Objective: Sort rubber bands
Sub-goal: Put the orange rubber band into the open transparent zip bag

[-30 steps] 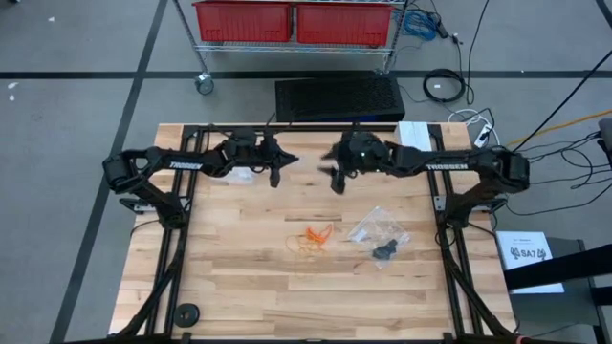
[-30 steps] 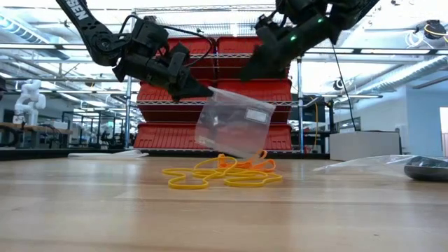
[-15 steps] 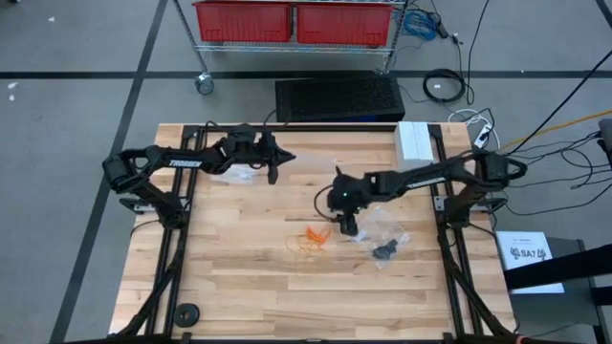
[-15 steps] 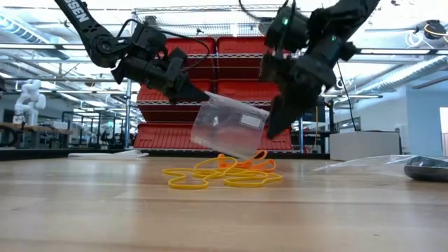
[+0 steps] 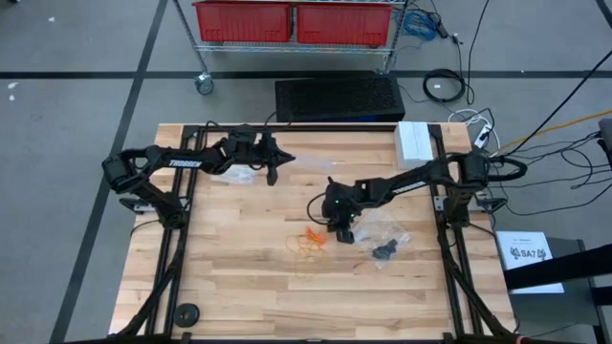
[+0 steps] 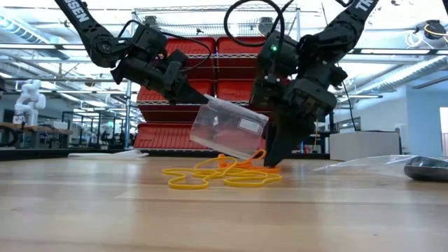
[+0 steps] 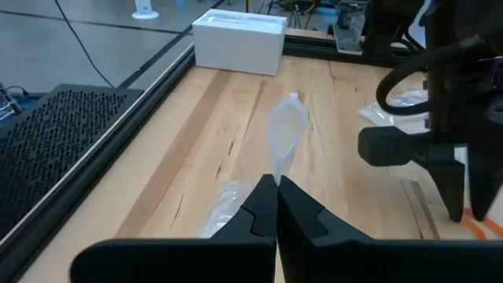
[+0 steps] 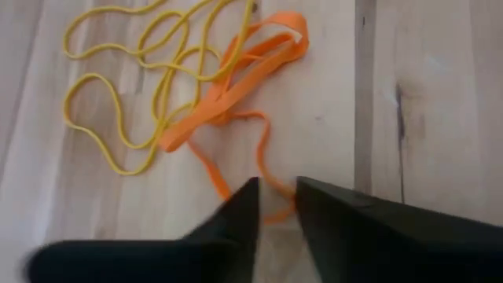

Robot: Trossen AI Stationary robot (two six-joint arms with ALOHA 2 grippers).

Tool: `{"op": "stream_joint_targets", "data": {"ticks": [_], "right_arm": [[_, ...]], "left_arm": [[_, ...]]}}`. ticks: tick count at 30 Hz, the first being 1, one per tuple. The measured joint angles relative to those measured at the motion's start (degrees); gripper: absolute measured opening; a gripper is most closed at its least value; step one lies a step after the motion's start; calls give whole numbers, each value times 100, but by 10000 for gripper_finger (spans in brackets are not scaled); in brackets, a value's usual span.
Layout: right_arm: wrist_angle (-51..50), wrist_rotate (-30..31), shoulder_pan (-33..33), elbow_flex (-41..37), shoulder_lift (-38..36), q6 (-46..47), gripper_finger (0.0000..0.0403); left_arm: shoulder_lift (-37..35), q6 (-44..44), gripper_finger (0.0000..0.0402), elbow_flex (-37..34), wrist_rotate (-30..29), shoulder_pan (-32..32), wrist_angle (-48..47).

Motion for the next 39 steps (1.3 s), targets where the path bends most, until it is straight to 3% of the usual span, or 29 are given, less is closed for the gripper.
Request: {"op": "stream_joint_targets", "data": {"ticks": [3, 6, 12, 19, 26, 39], "right_arm": [[-48, 42, -7, 4, -3, -44, 12], [-288, 101, -44, 32, -159, -16, 9], [-723, 963, -165, 177, -936, -135, 1], [-722, 2894, -264, 570, -1842, -564, 1], [-537, 4538, -267, 1067, -1870, -1376, 0], [72, 5237, -562, 1093, -1493, -1886, 0]], "left_arm": [[0, 96, 0, 0, 0, 2, 0], [2, 153, 0, 0, 0, 2, 18], [2, 257, 0, 0, 0, 2, 25], [2, 255, 0, 0, 0, 2, 28], [7, 248, 0, 0, 0, 2, 48], [7, -42, 0, 0, 2, -117, 173]]}}
